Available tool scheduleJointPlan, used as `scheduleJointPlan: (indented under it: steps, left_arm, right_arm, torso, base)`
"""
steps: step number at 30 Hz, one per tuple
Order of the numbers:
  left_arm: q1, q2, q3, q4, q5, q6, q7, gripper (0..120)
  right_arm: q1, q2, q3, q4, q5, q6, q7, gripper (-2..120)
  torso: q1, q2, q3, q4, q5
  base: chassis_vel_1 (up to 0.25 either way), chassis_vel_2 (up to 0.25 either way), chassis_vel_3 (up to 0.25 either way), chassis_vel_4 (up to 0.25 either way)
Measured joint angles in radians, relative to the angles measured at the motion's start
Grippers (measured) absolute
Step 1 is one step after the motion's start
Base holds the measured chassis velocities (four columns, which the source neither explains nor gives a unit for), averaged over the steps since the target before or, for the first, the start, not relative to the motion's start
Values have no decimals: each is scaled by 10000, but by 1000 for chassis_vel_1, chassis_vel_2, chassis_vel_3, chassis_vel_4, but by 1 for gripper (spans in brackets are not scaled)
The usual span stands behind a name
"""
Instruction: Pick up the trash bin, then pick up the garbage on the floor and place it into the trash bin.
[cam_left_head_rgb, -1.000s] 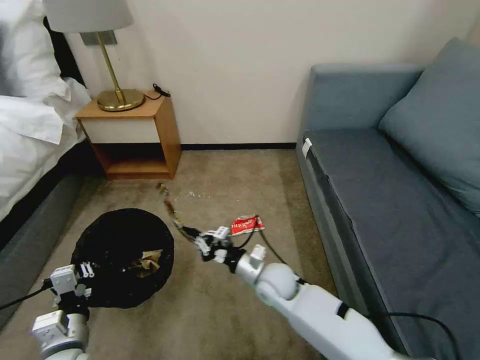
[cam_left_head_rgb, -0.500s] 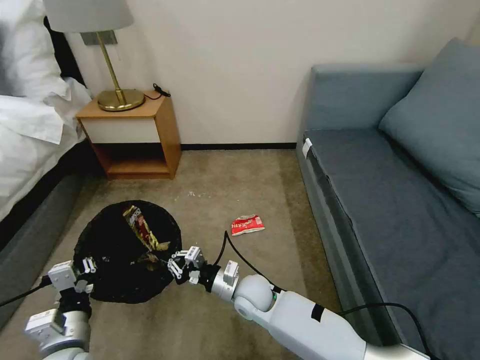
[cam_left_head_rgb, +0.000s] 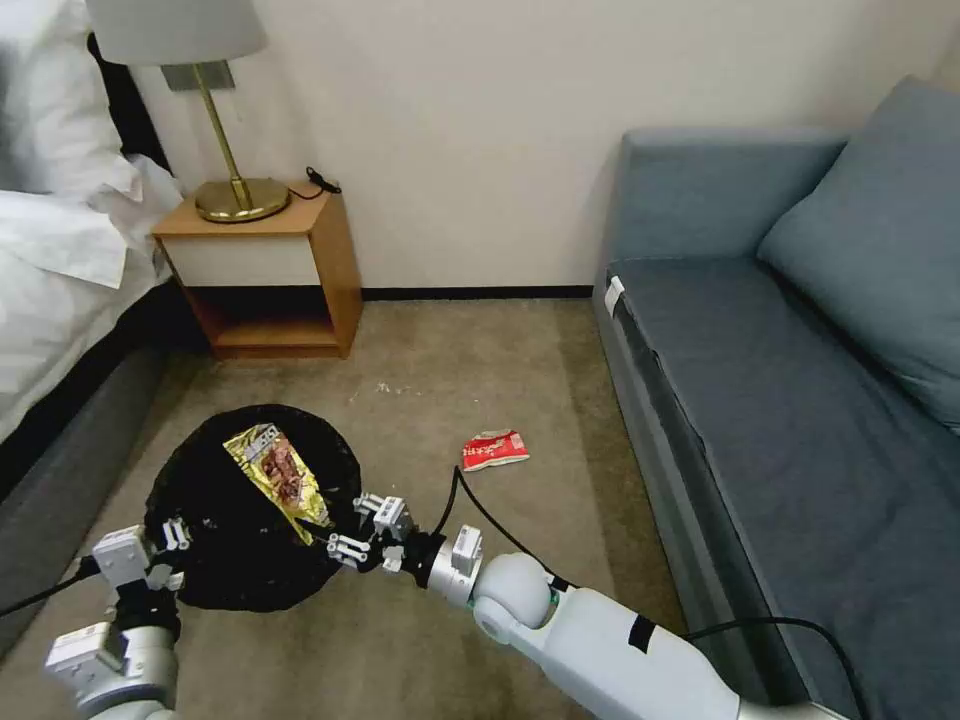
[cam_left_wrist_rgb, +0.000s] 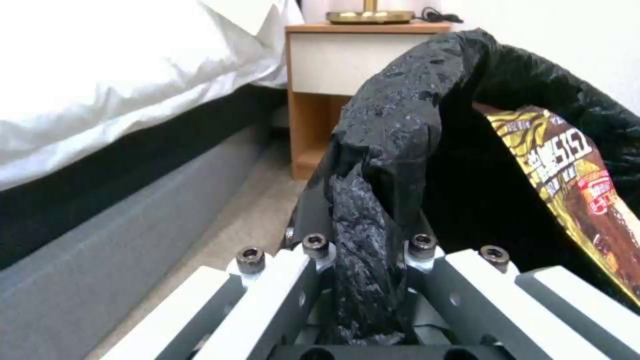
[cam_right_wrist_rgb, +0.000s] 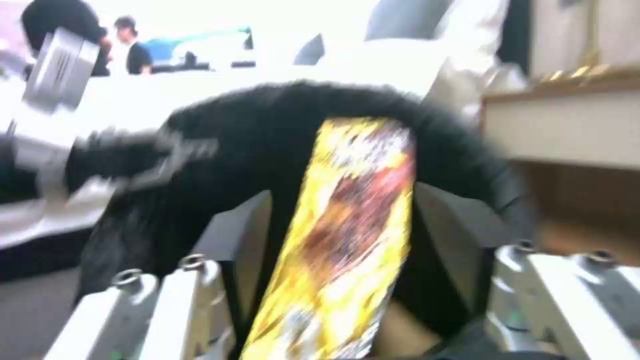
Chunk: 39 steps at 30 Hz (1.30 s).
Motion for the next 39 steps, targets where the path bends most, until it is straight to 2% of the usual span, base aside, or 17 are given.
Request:
scheduleJointPlan:
  steps: [3, 5, 7, 10, 11, 14, 17, 20, 23, 24, 26, 28, 31, 32, 34, 35, 39]
  left_arm:
    - [-3, 74, -5, 41, -120, 2, -6, 6]
    - [-85, 204, 12, 110, -984, 331, -105, 6]
    - [-128, 240, 19, 158, -1310, 481, -163, 6]
    - [-292, 379, 33, 369, -2788, 1066, -571, 6]
    - [-292, 379, 33, 369, -2788, 1066, -571, 6]
    - [-475, 542, -22, 467, -4273, 1718, -1355, 6]
    - [-589, 663, -113, 496, -4918, 2052, -1800, 6]
    - [-643, 758, -170, 540, -5164, 2184, -2029, 6]
    - [-727, 922, -258, 578, -5646, 2403, -2487, 6]
    - [-727, 922, -258, 578, -5646, 2403, -2487, 6]
    - [-825, 1034, -319, 583, -6213, 2648, -3001, 6]
    - [-892, 1094, -349, 583, -6650, 2857, -3379, 6]
    - [-931, 1126, -375, 582, -6985, 3009, -3631, 6]
    - [-1006, 1159, -428, 579, -7592, 3261, -4084, 6]
    - [-1053, 1162, -446, 572, -7849, 3361, -4321, 6]
    - [-1123, 1163, -460, 550, -8170, 3488, -4695, 6]
    - [-1121, 1150, -490, 514, -8215, 3508, -4829, 6]
  right_arm:
    - [-107, -118, 356, 203, 65, 81, -85, 70]
    - [-359, -294, 865, 477, 94, 183, -180, 82]
    - [-454, -352, 1019, 567, 97, 199, -203, 83]
    - [-962, -595, 1751, 952, 105, 271, -300, 98]
    - [-962, -595, 1751, 952, 105, 271, -300, 98]
    - [-1537, -842, 2519, 1406, 106, 363, -342, 100]
    - [-1876, -988, 2908, 1722, 105, 485, -326, 100]
    - [-2129, -1074, 3124, 1957, 15, 548, -139, 100]
    - [-2634, -1149, 3429, 2281, -1143, 525, 1045, 100]
    - [-2634, -1149, 3429, 2281, -1143, 525, 1045, 100]
    - [-3123, -1176, 3850, 2555, -2483, 213, 2331, 100]
    - [-3410, -1186, 4129, 2701, -3121, 123, 2782, 100]
    - [-3587, -1197, 4277, 2797, -3408, 103, 2961, 100]
    - [-3905, -1243, 4514, 3023, -3704, 93, 3162, 100]
    - [-4025, -1273, 4593, 3112, -3741, 104, 3209, 100]
    - [-4172, -1310, 4700, 3196, -3761, 192, 3232, 100]
    - [-4309, -1362, 4860, 3219, -3425, 749, 2989, 100]
  torso:
    - [0, 0, 0, -1, -1]
    - [0, 0, 0, 0, 1]
    - [0, 0, 0, 0, 1]
    - [0, 0, 0, -2, 0]
    - [0, 0, 0, -2, 0]
    - [0, 0, 1, -2, -1]
    - [0, 0, 0, -2, 0]
    - [0, 0, 0, -1, 0]
    - [0, 0, 0, 0, 1]
    - [0, 0, 0, 0, 1]
    - [0, 0, 0, 0, 0]
    - [0, 0, 0, 0, 0]
    - [0, 0, 0, -3, 0]
    - [0, 0, 0, -1, -1]
    - [0, 0, 0, -1, -1]
    - [0, 0, 0, -1, -1]
    - [0, 0, 0, 0, 0]
  base:
    - [0, 0, 0, 0]
    - [0, 0, 0, 0]
    - [0, 0, 0, 0]
    - [0, 0, 0, 0]
    - [0, 0, 0, 0]
    - [0, 0, 0, 0]
    - [0, 0, 0, 0]
    - [0, 0, 0, 0]
    - [0, 0, 0, 0]
    - [0, 0, 0, 0]
    - [0, 0, 0, 0]
    - [0, 0, 0, 0]
    - [0, 0, 0, 0]
    - [0, 0, 0, 0]
    - [0, 0, 0, 0]
    - [0, 0, 0, 0]
    - [0, 0, 0, 0]
